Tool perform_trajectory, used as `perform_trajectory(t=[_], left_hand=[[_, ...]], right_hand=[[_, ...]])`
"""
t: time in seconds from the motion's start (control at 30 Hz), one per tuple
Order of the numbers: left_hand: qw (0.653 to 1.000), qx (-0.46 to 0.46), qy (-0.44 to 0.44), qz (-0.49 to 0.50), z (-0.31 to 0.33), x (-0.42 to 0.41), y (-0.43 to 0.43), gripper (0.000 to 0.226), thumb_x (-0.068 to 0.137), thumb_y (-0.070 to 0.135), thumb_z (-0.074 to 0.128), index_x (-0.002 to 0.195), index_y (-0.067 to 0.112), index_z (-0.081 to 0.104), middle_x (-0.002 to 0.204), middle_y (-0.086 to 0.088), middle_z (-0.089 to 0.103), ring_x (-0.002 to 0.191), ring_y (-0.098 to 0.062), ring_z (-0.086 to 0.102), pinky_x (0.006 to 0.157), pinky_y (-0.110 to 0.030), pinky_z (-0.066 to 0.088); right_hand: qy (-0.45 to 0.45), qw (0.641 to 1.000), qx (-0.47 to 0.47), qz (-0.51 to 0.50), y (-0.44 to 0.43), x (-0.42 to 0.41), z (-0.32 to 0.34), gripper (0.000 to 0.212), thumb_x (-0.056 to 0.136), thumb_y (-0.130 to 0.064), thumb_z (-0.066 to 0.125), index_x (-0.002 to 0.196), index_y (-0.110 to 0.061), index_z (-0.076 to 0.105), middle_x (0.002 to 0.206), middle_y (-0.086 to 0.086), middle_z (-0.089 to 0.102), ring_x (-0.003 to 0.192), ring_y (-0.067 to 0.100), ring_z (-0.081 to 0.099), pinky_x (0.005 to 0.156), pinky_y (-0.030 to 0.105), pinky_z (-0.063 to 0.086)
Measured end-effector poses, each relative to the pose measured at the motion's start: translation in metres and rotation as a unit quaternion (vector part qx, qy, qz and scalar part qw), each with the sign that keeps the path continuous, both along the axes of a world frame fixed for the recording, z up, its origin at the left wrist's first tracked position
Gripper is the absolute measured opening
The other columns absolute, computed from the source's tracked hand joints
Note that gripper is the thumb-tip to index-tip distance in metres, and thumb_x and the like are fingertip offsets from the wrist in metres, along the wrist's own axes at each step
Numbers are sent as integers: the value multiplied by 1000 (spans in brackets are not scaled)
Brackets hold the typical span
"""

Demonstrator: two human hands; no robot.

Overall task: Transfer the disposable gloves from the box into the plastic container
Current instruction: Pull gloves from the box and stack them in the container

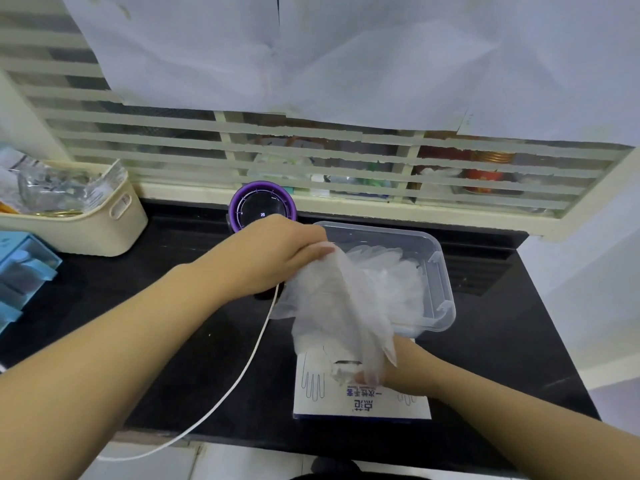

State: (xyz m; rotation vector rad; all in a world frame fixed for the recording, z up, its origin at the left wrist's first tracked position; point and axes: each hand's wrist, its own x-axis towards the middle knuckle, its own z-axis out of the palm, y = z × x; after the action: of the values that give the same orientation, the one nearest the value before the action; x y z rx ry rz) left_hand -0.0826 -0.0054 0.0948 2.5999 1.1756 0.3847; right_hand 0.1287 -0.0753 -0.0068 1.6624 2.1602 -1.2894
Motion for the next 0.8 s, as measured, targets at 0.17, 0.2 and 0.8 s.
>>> perform_trajectory(t=[0.17, 0.2, 0.8], left_hand=[[981, -115, -119, 103, -13, -3, 10, 38, 99, 31, 46, 65, 14, 50, 59, 7, 47, 52, -1, 43, 57, -10, 37], [975, -132, -137, 117, -15, -2, 12, 41, 99, 32, 45, 66, 8, 50, 60, 3, 47, 51, -2, 41, 56, -10, 37], [568, -478, -543, 393, -54, 41, 50, 32, 95, 35, 58, 111, 9, 67, 104, -8, 73, 100, -25, 68, 94, -42, 52]], right_hand=[[36, 996, -18, -77, -1, 16, 21, 17, 91, -28, 58, 76, -25, 52, 75, -8, 53, 53, -5, 50, 54, 11, 40], [62, 992, -16, -106, 0, 18, 31, 18, 94, -25, 55, 76, -28, 52, 77, -8, 56, 53, -10, 52, 57, 8, 43], [160, 925, -6, -346, 55, 58, 63, 19, 96, -12, 51, 83, -9, 66, 66, 12, 51, 54, 15, 44, 52, 22, 37]])
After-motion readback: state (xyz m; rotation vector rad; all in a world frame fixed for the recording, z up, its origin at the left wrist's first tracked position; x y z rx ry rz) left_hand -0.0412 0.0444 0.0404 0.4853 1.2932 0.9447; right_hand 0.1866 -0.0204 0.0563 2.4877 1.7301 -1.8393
